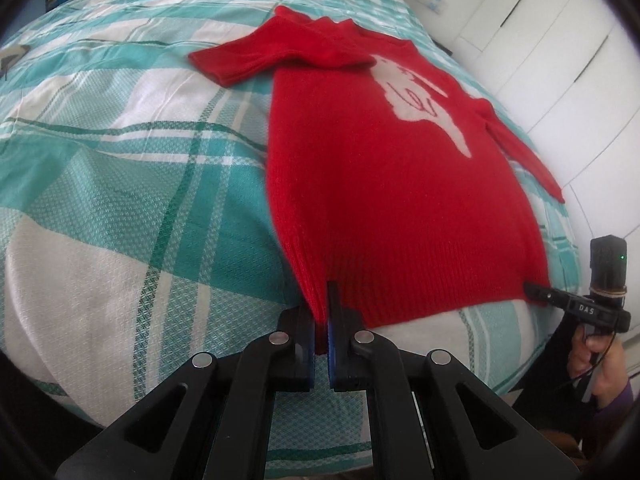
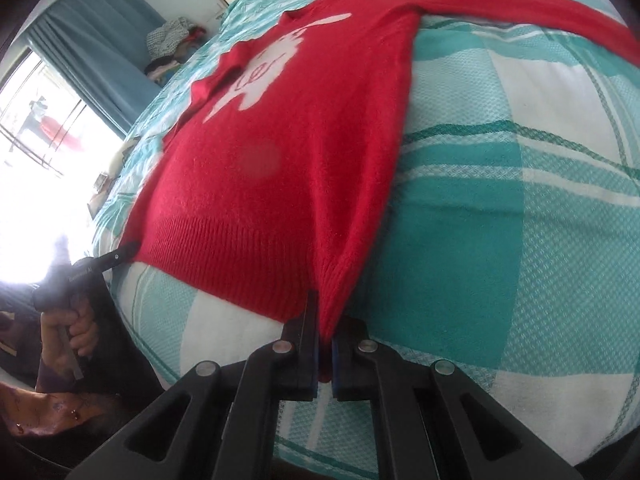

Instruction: Fold small clothes

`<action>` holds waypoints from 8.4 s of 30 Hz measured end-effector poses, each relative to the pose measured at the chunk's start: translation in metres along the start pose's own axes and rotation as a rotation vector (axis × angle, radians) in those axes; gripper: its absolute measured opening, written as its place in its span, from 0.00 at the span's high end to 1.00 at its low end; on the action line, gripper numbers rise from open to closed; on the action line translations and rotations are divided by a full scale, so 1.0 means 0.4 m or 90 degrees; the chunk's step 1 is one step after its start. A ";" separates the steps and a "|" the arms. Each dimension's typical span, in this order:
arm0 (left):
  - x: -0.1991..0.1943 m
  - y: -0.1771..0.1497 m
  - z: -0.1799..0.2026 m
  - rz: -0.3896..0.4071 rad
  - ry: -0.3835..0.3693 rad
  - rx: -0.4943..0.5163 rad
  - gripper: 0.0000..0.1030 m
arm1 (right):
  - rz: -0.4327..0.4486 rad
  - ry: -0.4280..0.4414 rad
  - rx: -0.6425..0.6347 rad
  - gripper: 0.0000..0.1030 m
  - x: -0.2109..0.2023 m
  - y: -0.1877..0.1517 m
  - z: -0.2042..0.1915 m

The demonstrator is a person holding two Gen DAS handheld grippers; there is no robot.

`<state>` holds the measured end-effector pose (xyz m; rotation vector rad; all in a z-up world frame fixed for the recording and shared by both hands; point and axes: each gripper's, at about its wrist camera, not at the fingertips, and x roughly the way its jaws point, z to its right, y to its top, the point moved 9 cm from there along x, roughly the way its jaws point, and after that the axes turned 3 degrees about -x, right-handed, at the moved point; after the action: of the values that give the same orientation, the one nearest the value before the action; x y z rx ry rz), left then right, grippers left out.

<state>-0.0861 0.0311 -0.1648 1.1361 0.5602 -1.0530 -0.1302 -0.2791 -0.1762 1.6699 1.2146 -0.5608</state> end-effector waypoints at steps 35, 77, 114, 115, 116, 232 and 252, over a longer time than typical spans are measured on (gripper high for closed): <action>0.061 0.475 -0.227 0.086 0.043 -0.129 0.31 | 0.194 -0.193 -0.046 0.52 -0.171 -0.001 -0.026; -0.074 0.515 -0.784 0.113 0.452 -0.172 0.82 | 0.251 -0.194 -0.024 0.46 -0.151 0.019 -0.016; -0.032 0.315 -0.156 0.228 0.176 -0.086 0.15 | 0.301 -0.288 0.064 0.16 -0.159 0.217 0.205; -0.029 0.310 -0.156 0.223 0.173 -0.090 0.15 | 0.285 -0.281 0.071 0.16 -0.141 0.213 0.210; -0.024 0.307 -0.157 0.217 0.170 -0.093 0.15 | 0.271 -0.279 0.077 0.16 -0.128 0.206 0.213; 0.043 0.273 -0.188 0.129 0.218 -0.111 0.10 | 0.240 -0.325 0.042 0.04 -0.077 0.186 0.210; 0.044 0.272 -0.187 0.128 0.219 -0.110 0.10 | 0.240 -0.325 0.042 0.03 -0.077 0.187 0.208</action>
<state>0.0285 0.0984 -0.1570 1.1995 0.7746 -0.6260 -0.0614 -0.3703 -0.1558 1.6218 0.5049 -0.7359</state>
